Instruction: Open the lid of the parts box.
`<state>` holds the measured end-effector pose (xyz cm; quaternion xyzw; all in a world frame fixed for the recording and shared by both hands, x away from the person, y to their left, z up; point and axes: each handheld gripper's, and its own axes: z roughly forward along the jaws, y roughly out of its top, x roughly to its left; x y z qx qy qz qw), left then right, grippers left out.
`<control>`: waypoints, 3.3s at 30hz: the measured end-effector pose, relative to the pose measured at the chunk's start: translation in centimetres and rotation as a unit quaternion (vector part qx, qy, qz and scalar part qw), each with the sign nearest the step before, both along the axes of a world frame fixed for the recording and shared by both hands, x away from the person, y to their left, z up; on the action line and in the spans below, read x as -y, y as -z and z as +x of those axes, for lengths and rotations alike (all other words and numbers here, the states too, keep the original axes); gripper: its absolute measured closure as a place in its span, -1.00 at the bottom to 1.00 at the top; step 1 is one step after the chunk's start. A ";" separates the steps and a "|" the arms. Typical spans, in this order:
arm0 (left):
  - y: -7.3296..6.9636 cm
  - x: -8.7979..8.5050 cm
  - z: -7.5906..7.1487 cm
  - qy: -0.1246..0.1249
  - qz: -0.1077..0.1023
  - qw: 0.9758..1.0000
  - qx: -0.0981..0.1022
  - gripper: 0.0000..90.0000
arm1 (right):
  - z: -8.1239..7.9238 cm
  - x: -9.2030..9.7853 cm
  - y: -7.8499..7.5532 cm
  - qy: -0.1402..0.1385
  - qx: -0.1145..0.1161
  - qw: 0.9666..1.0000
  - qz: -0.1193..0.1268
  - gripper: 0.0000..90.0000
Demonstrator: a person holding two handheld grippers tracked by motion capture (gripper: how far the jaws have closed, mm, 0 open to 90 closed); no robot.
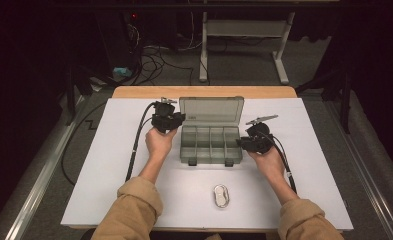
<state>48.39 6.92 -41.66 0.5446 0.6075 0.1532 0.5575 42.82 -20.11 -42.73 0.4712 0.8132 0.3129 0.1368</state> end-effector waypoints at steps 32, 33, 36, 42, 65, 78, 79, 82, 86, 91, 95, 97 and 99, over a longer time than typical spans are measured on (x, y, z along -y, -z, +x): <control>2.4 0.7 1.3 -0.005 0.040 0.998 -0.044 0.70 | -0.1 -0.1 0.0 0.003 0.001 1.000 -0.002 0.64; 2.4 0.7 1.3 -0.005 0.041 0.998 -0.044 0.69 | -0.1 -0.1 0.0 0.003 0.001 1.000 -0.002 0.64; 2.4 0.7 1.3 -0.004 0.041 0.998 -0.044 0.66 | -0.1 -0.1 0.0 0.004 0.001 1.000 -0.002 0.64; 2.0 0.5 1.1 -0.001 0.040 0.998 -0.041 0.51 | -0.1 -0.1 0.0 0.004 0.002 1.000 -0.001 0.64; 0.5 -0.7 -1.3 0.031 0.049 0.998 -0.020 0.12 | -0.1 -0.1 0.1 0.004 0.004 1.000 -0.001 0.64; 0.0 -2.0 -3.0 0.039 0.022 0.999 0.007 0.08 | -0.2 -0.1 0.1 -0.003 0.013 1.000 -0.003 0.58; -0.1 -2.1 -3.1 0.039 0.020 0.999 0.009 0.07 | -0.2 -0.1 0.1 -0.004 0.013 1.000 0.000 0.55; -0.3 -2.6 -3.7 0.040 0.013 0.999 0.015 0.06 | -0.2 -0.2 0.1 -0.005 0.014 1.000 0.001 0.52; -0.5 -3.3 -4.4 0.041 0.004 0.999 0.022 0.06 | -0.6 0.0 -0.1 -0.007 0.024 1.000 0.006 0.47; -0.6 -3.9 -5.4 0.046 0.002 0.998 0.030 0.04 | -1.2 0.6 -0.4 -0.013 0.036 0.999 0.015 0.41; -0.6 -4.4 -6.3 0.047 0.001 0.998 0.036 0.03 | -1.9 1.1 -0.7 -0.017 0.048 0.998 0.030 0.35; -0.5 -4.5 -6.7 0.044 0.005 0.998 0.041 0.02 | -2.3 1.3 -0.8 -0.019 0.053 0.998 0.033 0.32; -0.4 -4.7 -7.2 0.046 0.005 0.998 0.043 0.02 | -2.8 1.5 -0.9 -0.021 0.060 0.997 0.036 0.30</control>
